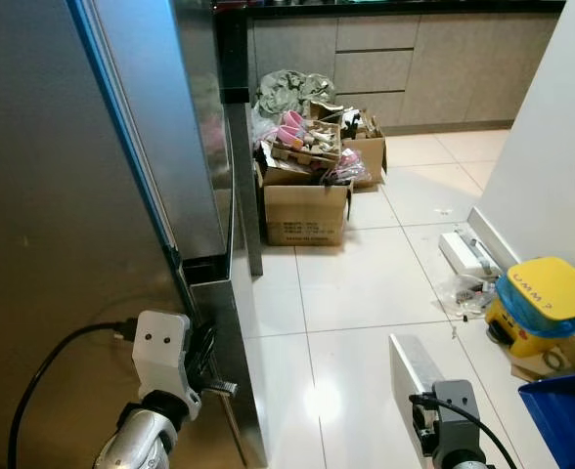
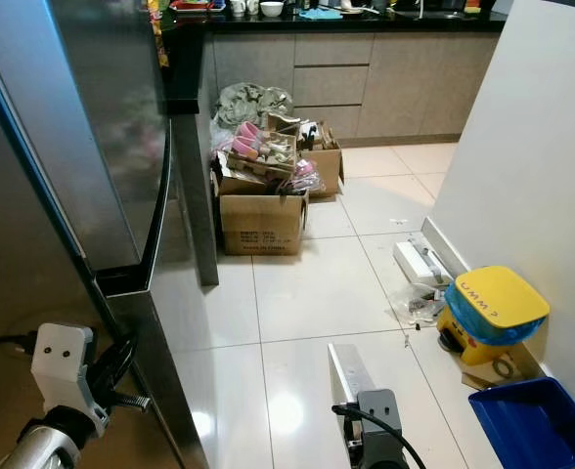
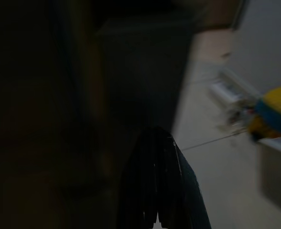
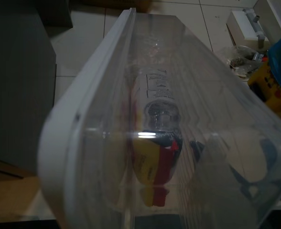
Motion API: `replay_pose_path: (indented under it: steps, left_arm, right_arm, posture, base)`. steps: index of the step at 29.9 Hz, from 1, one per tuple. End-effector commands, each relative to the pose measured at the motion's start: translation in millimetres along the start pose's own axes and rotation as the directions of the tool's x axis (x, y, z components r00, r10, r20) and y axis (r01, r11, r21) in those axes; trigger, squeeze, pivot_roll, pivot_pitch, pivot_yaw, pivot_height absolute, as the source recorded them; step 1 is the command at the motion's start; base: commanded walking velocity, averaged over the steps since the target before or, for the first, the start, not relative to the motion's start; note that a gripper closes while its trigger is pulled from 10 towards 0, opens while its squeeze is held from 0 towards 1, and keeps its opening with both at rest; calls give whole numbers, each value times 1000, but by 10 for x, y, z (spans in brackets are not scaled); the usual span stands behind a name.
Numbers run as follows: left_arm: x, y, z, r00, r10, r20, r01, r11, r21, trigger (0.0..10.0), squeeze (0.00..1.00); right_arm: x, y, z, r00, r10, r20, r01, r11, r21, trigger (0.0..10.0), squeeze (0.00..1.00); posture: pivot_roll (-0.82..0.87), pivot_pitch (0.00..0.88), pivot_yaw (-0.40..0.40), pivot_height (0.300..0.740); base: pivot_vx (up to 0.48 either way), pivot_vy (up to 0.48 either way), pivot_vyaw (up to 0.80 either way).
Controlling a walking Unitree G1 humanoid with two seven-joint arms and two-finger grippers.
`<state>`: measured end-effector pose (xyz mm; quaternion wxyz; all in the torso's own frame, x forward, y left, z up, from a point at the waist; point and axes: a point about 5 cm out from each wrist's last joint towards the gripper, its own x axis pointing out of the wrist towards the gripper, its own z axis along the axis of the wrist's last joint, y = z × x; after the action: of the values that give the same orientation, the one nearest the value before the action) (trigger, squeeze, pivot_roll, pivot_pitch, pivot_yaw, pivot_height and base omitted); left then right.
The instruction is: Restocking fridge
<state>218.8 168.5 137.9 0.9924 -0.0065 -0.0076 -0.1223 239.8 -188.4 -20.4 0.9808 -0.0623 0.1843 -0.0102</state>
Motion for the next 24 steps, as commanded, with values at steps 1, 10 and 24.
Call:
replay_pose_path:
  steps: [1, 10, 24]
  left_arm:
    - [-47, -28, -18, 999, -35, -26, 35, 999, -3, 10000, 0]
    - [37, -86, 16, 998, -58, -14, 57, 998, -22, 10000, 0]
    - [272, 371, 43, 956, 294, 17, -294, 955, 40, 10000, 0]
  right_arm:
    - [-13, -13, -10, 1000, -3, 6, 3, 1000, -4, 10000, 0]
    - [-8, 3, -9, 1000, -3, 5, 3, 1000, 0, 10000, 0]
    - [-4, 5, -2, 1000, -6, 8, 6, 1000, 1, 10000, 0]
  posture:
    - [-62, 48, 3, 740]
    - [-60, 49, 3, 740]
    - [-62, 45, 1, 740]
  base:
    - [0, 0, 0]
    - [0, 0, 0]
    - [0, 0, 0]
